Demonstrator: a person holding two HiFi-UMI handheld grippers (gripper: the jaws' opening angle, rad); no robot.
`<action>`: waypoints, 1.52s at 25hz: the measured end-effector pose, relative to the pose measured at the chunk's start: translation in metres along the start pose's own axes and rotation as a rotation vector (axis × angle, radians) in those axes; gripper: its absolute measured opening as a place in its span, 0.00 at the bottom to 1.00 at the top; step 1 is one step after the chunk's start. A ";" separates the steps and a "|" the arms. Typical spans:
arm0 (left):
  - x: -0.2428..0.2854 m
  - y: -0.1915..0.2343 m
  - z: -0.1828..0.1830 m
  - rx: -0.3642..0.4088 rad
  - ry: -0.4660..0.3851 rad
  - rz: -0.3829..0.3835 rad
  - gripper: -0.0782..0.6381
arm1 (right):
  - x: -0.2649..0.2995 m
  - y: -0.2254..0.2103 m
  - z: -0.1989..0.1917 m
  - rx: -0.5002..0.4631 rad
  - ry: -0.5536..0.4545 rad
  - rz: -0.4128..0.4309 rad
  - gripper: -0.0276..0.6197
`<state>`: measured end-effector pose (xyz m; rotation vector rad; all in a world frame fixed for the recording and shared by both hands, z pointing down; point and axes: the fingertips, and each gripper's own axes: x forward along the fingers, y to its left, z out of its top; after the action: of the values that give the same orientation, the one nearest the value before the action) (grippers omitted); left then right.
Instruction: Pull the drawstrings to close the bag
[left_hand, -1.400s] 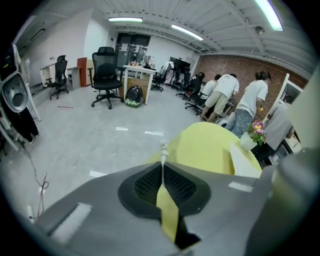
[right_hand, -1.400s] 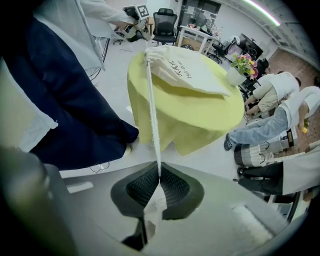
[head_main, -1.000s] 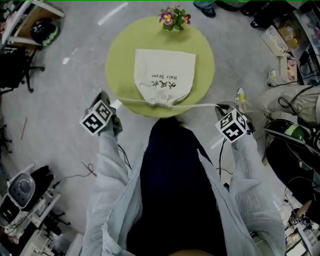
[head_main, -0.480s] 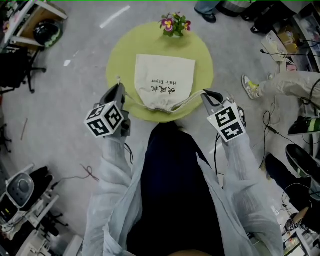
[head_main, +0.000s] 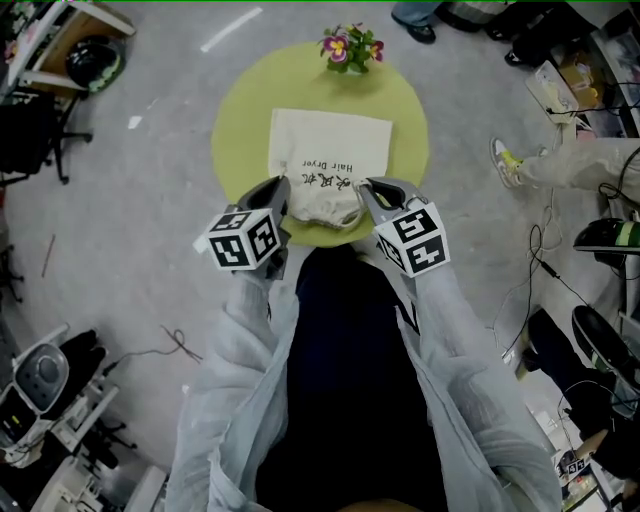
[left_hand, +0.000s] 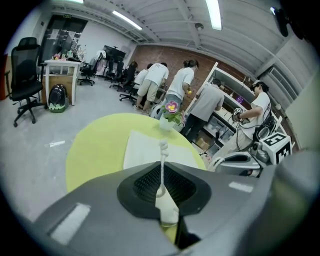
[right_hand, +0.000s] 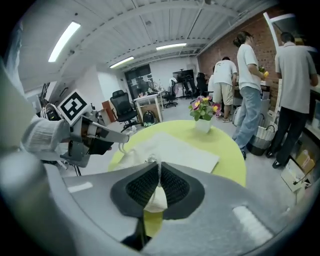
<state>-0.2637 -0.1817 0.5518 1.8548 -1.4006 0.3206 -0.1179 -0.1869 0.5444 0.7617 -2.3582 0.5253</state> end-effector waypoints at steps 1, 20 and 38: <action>0.002 -0.001 -0.004 0.003 0.014 -0.001 0.15 | 0.005 0.002 -0.003 0.003 0.014 -0.006 0.07; -0.045 0.009 0.001 -0.093 -0.119 -0.071 0.71 | -0.004 0.028 0.023 0.164 -0.090 0.181 0.69; -0.171 0.076 0.028 -0.181 -0.474 0.104 0.18 | -0.004 0.069 0.118 0.109 -0.288 0.189 0.09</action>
<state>-0.4007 -0.0882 0.4607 1.7775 -1.7790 -0.2076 -0.2080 -0.1950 0.4413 0.7055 -2.7052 0.6672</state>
